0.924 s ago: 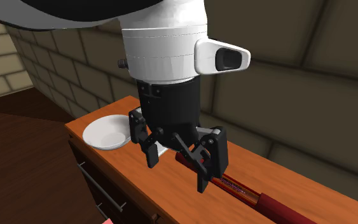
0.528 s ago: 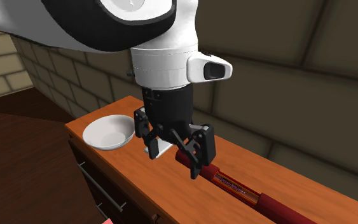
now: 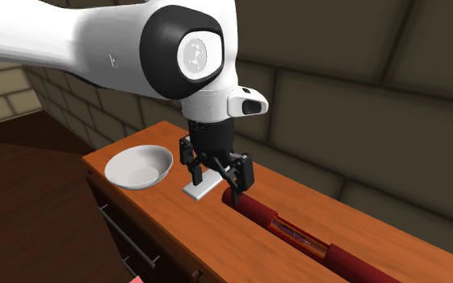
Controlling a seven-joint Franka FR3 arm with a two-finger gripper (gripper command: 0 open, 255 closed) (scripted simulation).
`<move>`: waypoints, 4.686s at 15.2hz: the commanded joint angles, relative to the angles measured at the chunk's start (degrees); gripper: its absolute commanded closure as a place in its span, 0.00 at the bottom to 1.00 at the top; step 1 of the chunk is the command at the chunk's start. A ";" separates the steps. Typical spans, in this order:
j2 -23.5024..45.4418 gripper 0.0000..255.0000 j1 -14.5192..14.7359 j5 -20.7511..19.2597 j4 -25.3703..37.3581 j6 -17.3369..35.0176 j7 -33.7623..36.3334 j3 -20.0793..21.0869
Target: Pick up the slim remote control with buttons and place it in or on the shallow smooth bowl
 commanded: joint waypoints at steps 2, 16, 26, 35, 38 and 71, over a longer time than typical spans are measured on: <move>5.59 0.00 0.52 0.48 2.53 3.31 3.19 2.02; 34.45 0.00 3.96 -4.61 21.17 13.89 18.36 7.97; 42.57 0.00 5.59 -7.32 23.99 19.06 21.56 7.63; 42.81 1.00 5.62 -7.42 23.84 19.42 21.63 7.59; 42.82 1.00 5.63 -7.42 23.86 19.42 21.63 7.59; 34.43 1.00 5.54 -4.01 33.14 2.17 20.51 9.05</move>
